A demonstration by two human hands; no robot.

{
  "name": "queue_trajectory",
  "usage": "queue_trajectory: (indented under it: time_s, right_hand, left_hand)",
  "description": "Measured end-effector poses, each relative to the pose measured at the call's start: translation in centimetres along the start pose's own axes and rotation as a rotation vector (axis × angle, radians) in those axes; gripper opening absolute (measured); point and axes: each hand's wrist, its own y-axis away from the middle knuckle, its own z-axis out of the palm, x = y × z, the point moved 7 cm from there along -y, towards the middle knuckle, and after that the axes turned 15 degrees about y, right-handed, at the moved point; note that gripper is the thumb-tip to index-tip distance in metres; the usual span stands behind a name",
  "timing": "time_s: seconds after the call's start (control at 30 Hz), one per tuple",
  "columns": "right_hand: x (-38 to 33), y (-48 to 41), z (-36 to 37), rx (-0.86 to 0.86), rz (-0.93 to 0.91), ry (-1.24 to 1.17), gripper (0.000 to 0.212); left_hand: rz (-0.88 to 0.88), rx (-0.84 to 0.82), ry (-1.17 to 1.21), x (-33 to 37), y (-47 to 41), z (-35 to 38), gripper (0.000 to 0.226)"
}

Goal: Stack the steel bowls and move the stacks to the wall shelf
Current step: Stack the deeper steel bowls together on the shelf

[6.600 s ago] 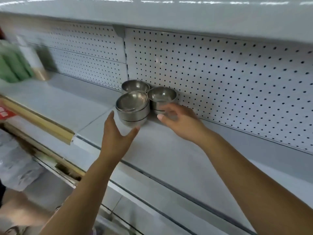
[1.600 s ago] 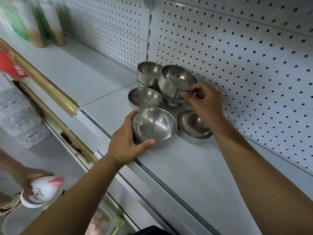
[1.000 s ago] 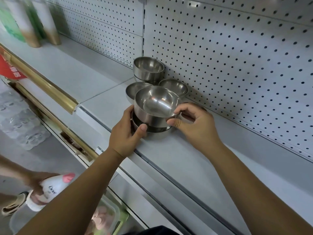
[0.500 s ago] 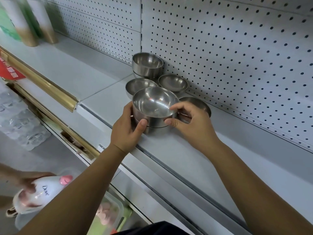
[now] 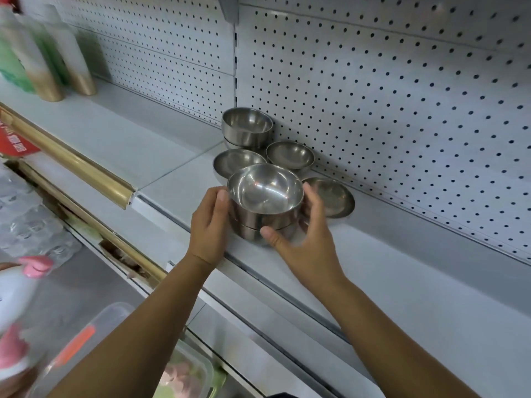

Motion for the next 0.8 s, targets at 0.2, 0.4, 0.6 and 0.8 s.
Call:
queue_trajectory:
  time_s: [0.2,0.4,0.6,0.8]
  right_hand:
    - [-0.9,0.2,1.6,0.151,-0.012,0.13,0.11]
    - [-0.1,0.3,1.9,0.217,-0.018,0.149,0.109]
    - [-0.3,0.3,1.9,0.209,-0.002,0.206,0.109]
    - [-0.6,0.4,1.9,0.234,0.026,0.236,0.106]
  left_hand:
    - [-0.085,0.132,0.043,2.7,-6.1,-2.3,0.05]
    - [-0.072,-0.077,-0.332,1.8,-13.9,-2.0,0.055]
    - [-0.033,-0.162,-0.483,0.2,-18.6,0.5,0.059]
    - [0.007,-0.2,-0.558,-1.2,-20.1,2.0,0.051]
